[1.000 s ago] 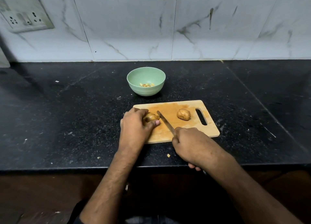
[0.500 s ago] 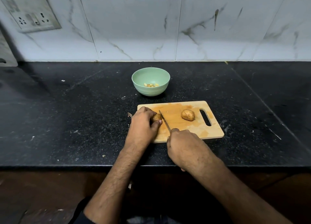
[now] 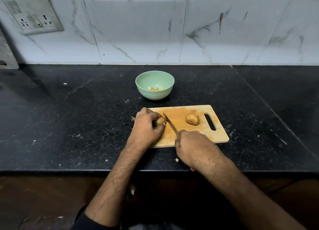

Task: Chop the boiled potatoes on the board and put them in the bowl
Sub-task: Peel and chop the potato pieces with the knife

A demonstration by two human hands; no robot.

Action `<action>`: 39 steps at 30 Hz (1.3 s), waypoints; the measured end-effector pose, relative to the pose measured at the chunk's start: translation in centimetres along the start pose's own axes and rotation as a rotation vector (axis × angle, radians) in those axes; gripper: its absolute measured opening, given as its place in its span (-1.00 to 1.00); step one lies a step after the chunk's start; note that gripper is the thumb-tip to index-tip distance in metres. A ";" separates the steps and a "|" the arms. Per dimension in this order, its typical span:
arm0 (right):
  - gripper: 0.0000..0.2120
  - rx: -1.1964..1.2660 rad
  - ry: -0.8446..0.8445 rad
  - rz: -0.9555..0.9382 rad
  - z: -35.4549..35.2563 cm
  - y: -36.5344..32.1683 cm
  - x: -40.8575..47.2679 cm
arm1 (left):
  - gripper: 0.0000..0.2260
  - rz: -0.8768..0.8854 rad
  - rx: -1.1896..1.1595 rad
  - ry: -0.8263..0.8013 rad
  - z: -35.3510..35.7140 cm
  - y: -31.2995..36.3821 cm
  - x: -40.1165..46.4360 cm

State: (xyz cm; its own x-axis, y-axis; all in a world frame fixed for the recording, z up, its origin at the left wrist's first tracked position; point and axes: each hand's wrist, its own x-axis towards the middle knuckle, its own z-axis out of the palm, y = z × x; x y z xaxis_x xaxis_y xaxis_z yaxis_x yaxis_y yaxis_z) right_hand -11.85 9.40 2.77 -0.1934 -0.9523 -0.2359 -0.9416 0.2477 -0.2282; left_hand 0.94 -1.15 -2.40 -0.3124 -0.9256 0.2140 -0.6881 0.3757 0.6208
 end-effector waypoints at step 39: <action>-0.72 0.024 0.046 -0.077 -0.7 1.0 0.5 | -0.70 0.041 -0.101 0.114 -0.5 0.5 -1.5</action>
State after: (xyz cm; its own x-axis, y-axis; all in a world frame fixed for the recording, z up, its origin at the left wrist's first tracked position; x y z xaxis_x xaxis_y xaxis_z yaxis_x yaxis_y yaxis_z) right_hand -13.10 9.06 3.12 -0.1333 -0.9758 -0.1733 -0.9475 0.1767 -0.2665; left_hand 1.41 0.40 -2.05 -0.2584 -0.9108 0.3219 -0.6049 0.4124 0.6812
